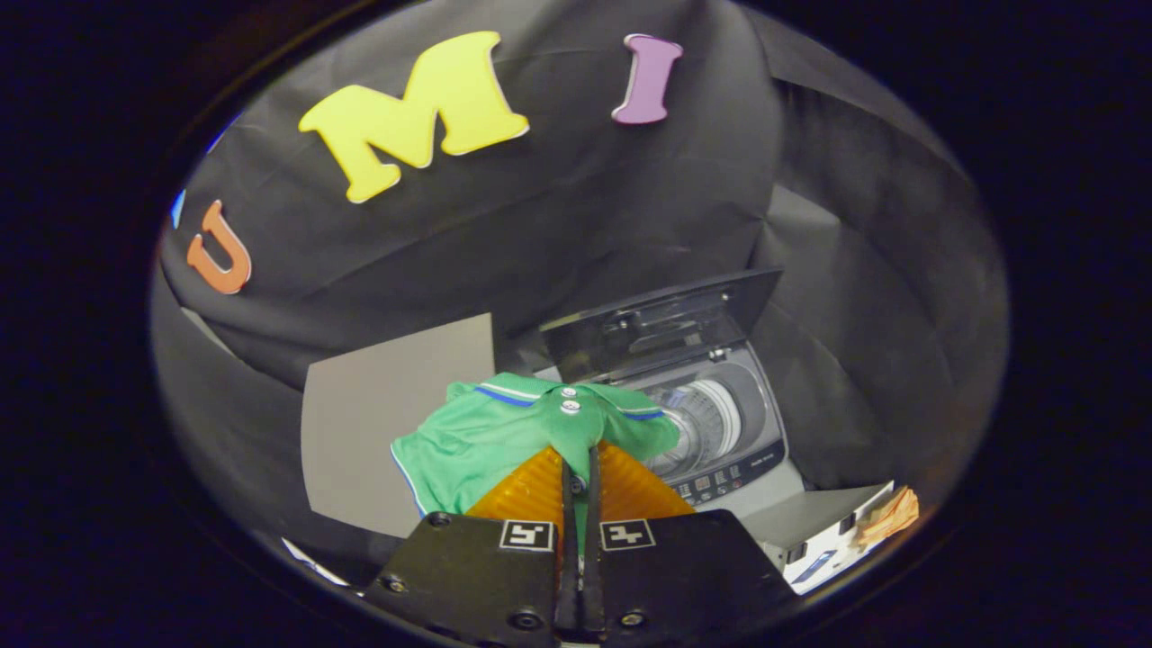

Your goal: Put the clothes into the washing machine and then close the washing machine lid.

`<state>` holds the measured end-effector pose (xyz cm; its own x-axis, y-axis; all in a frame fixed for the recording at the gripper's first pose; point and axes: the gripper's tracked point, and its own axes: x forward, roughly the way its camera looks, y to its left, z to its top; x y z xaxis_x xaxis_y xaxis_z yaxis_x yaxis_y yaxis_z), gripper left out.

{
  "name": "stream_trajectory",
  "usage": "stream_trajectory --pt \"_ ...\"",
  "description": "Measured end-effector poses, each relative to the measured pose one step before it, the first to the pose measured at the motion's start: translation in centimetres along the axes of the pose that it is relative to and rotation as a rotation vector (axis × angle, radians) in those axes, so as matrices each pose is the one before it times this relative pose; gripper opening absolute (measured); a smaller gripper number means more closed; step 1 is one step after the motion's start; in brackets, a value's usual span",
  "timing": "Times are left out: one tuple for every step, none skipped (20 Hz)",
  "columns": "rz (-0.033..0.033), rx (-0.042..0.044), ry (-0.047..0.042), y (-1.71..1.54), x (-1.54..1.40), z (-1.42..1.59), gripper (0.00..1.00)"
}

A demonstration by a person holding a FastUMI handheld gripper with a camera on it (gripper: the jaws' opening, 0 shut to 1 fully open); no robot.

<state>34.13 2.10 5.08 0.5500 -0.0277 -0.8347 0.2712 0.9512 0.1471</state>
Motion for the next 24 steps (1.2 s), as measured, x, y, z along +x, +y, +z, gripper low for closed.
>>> stream_trajectory --pt "-0.00858 0.01358 -0.00446 -1.033 -0.071 0.035 0.06" --pt "-0.00721 0.01482 -0.00714 -1.008 -0.106 0.105 0.06" --pt "-0.00503 0.01283 -0.00662 -0.898 -0.089 0.131 0.06" --pt "-0.00174 0.01549 -0.00423 -0.922 -0.016 0.015 0.06" --pt "0.00017 0.01246 -0.00105 -0.721 -0.061 0.020 0.06" --pt "0.00159 0.01022 -0.00201 -0.840 0.059 0.055 0.06" --pt "-0.00206 0.01257 -0.00373 -0.943 0.101 0.313 0.06" --pt "0.00182 0.01431 -0.00834 -0.776 0.032 0.416 0.06" --pt "-0.00106 0.01448 -0.01162 -0.763 0.030 0.560 0.06" --pt "0.00255 0.00871 -0.00750 -0.820 0.080 0.400 0.06" --pt "0.00724 0.00411 -0.00521 -0.560 0.110 0.321 0.06" --pt "0.00502 0.00177 -0.00463 -0.583 0.153 0.190 0.06" --pt "0.00837 0.00215 -0.00207 -0.409 0.246 0.240 0.06" --pt "0.00800 0.00176 -0.00148 -0.332 0.300 0.059 0.06" --pt "0.00632 0.00507 0.00004 -0.299 0.514 0.108 0.06" --pt "0.00692 0.00458 0.00065 -0.260 0.571 0.061 0.06" --pt "0.00721 0.00256 0.00245 -0.215 0.657 0.103 0.06" --pt "0.00685 -0.00083 0.00587 -0.210 0.785 0.035 0.06" --pt "0.00620 0.00279 0.00861 -0.113 0.797 0.061 0.06" --pt "0.01111 0.00313 0.01191 -0.152 0.697 -0.258 0.06" --pt "0.01284 0.00500 0.00734 0.072 0.661 0.050 0.06" --pt "0.00998 0.00101 0.00911 -0.026 0.668 0.023 0.06" --pt "0.00643 0.00085 0.00767 0.070 0.790 0.006 0.06" --pt "0.00543 -0.00521 0.00590 -0.042 0.652 -0.053 0.06"
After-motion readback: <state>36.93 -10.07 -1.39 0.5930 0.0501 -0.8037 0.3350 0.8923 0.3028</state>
